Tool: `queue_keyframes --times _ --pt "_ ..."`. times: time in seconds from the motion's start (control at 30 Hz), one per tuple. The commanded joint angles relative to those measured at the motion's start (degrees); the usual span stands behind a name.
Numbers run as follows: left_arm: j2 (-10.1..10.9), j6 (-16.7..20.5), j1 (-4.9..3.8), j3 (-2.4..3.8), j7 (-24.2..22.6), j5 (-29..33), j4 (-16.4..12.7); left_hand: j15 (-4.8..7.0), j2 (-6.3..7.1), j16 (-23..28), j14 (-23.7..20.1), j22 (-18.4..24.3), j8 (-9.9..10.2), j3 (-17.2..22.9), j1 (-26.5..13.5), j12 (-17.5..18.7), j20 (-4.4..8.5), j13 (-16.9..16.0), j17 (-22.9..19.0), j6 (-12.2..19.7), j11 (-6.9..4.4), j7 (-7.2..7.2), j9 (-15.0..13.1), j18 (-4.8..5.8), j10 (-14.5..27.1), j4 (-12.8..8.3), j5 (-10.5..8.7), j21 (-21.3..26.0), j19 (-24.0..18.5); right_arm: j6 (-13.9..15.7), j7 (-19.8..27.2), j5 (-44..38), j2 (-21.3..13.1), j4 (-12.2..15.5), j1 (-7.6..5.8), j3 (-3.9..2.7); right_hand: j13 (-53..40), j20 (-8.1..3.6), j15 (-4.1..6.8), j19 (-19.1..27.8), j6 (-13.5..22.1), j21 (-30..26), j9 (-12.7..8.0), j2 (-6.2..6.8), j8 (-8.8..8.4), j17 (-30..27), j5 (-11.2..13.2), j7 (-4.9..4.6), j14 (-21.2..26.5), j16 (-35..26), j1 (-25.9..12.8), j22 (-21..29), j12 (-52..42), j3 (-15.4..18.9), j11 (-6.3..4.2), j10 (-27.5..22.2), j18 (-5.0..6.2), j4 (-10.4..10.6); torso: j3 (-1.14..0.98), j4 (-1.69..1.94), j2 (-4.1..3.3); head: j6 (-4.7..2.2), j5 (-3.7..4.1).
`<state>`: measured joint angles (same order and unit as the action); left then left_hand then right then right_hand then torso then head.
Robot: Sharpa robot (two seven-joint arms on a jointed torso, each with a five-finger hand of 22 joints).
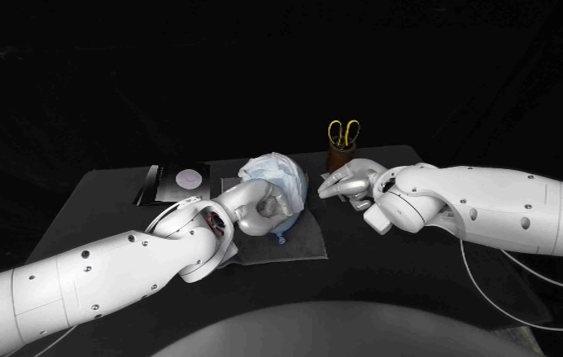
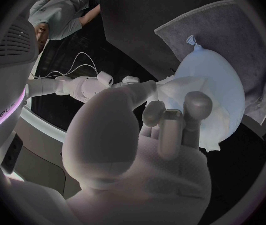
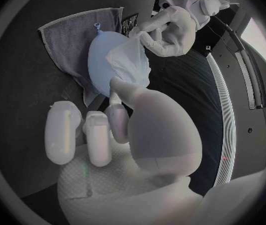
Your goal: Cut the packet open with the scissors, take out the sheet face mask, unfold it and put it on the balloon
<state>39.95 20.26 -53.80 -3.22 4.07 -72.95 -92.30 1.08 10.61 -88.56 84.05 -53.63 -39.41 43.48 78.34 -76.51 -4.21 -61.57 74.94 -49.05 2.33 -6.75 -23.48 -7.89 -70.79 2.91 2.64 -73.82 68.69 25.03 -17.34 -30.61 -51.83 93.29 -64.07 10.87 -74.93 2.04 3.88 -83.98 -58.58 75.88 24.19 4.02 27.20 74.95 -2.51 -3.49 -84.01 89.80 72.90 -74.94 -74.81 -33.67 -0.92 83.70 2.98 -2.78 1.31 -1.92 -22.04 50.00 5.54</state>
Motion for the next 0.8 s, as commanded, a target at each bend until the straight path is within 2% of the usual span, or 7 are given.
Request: queue_keyframes --times 0.03,0.1,0.2,0.23,0.5,0.67,0.8 --pt "-0.3 -1.8 -0.1 0.04 0.4 -1.1 -0.2 0.21 -0.75 -0.1 3.4 0.0 -0.2 0.0 0.2 -0.2 0.02 -0.1 7.8 -0.3 -0.05 -0.05 -0.1 0.75 -0.3 -0.3 0.2 -0.2 0.2 0.5 -1.0 -1.0 0.4 -0.4 0.31 0.05 -4.7 -0.28 0.44 -2.9 -0.4 0.2 0.7 -0.6 0.2 15.1 -0.3 -0.03 -6.0 0.2 -0.1 -11.3 -0.2 -0.4 0.02 1.4 -0.25 0.1 0.02 -0.01 -0.01 0.0 0.07" --pt "-0.3 -1.7 -0.1 0.04 0.3 -0.9 -0.2 0.18 -0.68 -0.1 3.4 0.0 -0.2 -0.1 -0.1 0.2 0.02 0.7 7.8 -0.3 0.02 -0.14 -0.1 0.76 0.2 -0.2 0.17 -0.2 0.2 0.6 -1.1 -1.1 0.6 -0.6 0.51 0.07 -4.7 -0.28 0.44 -2.9 -0.4 0.2 0.7 -0.6 0.2 15.1 -0.3 -0.03 -6.0 0.2 -0.1 -11.3 -0.2 -0.4 0.02 1.4 -0.25 0.1 0.0 -0.02 0.01 0.0 0.13" --pt "-0.3 -1.7 -0.12 0.04 0.3 -0.6 -0.2 -0.05 0.45 0.1 3.1 0.8 0.4 -1.7 -1.8 4.7 -0.13 8.8 6.9 0.3 0.22 -0.18 0.3 0.64 6.2 0.4 0.11 0.2 -0.4 0.7 -1.2 -1.5 0.7 -0.7 0.74 0.09 -4.7 -0.28 0.44 -2.9 -0.4 0.2 0.7 -0.6 0.2 15.1 -0.3 -0.03 -6.0 0.2 -0.1 -11.3 -0.2 -0.4 0.02 1.4 -0.25 0.1 -0.03 -0.01 0.03 0.0 0.23" --pt "-0.4 -1.8 -0.13 0.05 0.4 -0.4 -0.1 -0.32 2.44 0.2 2.8 1.5 2.1 -3.5 -3.6 7.4 -0.31 13.2 6.3 2.4 0.67 -0.82 1.2 0.56 9.5 1.2 0.41 0.7 -0.8 0.9 -1.0 -1.8 0.7 -0.7 0.82 0.1 -4.7 -0.28 0.44 -2.9 -0.4 0.2 0.7 -0.6 0.2 15.1 -0.3 -0.03 -6.0 0.2 -0.1 -11.3 -0.2 -0.4 0.02 1.4 -0.25 0.1 -0.03 -0.04 0.03 0.0 0.27" --pt "-0.1 -1.6 -0.15 0.04 0.2 -0.2 -0.2 -1.84 5.64 0.2 2.8 1.4 6.3 -8.7 -5.1 8.5 -1.63 14.7 6.5 6.1 2.37 -2.7 3.5 0.65 9.9 2.1 0.1 0.9 -0.6 2.7 0.6 -2.4 0.6 -0.9 0.96 0.11 -4.4 -0.09 0.03 -2.4 3.1 -1.8 0.5 -0.04 -1.33 15.1 -0.3 -0.97 -6.0 0.2 -1.3 -10.8 0.5 -0.1 0.72 1.1 0.1 -0.1 -0.02 -0.05 0.06 0.0 0.29" --pt "0.1 -1.8 -0.15 0.04 -0.1 -0.2 -0.4 -2.21 5.42 0.0 3.0 1.0 6.7 -12.7 -4.2 8.0 -2.18 14.3 6.9 6.2 2.64 -2.89 3.9 0.66 9.8 2.2 0.15 0.8 -0.2 3.8 1.7 -2.6 0.6 -1.0 0.98 0.12 -3.9 0.9 -1.52 -1.8 7.1 -4.1 -0.8 2.45 -4.82 15.1 -0.4 -3.17 -6.0 0.2 -5.0 -10.2 1.5 3.6 2.6 0.2 0.39 1.8 0.0 -0.02 0.02 0.0 0.34" --pt "0.3 -2.5 -0.15 0.03 -0.2 -0.2 -0.7 -2.02 4.8 0.0 3.1 0.7 5.9 -14.1 -3.5 7.6 -2.12 13.9 7.2 4.4 2.33 -2.47 3.7 0.69 9.4 2.6 0.15 0.7 0.1 4.7 2.3 -2.8 0.5 -1.1 0.99 0.12 -3.7 1.17 -1.8 -1.6 7.4 -4.5 -1.1 2.68 -5.46 15.1 -0.4 -3.47 -6.0 0.2 -5.0 -10.0 1.9 4.3 2.89 -0.1 0.49 1.9 0.02 0.0 0.02 0.0 0.32"
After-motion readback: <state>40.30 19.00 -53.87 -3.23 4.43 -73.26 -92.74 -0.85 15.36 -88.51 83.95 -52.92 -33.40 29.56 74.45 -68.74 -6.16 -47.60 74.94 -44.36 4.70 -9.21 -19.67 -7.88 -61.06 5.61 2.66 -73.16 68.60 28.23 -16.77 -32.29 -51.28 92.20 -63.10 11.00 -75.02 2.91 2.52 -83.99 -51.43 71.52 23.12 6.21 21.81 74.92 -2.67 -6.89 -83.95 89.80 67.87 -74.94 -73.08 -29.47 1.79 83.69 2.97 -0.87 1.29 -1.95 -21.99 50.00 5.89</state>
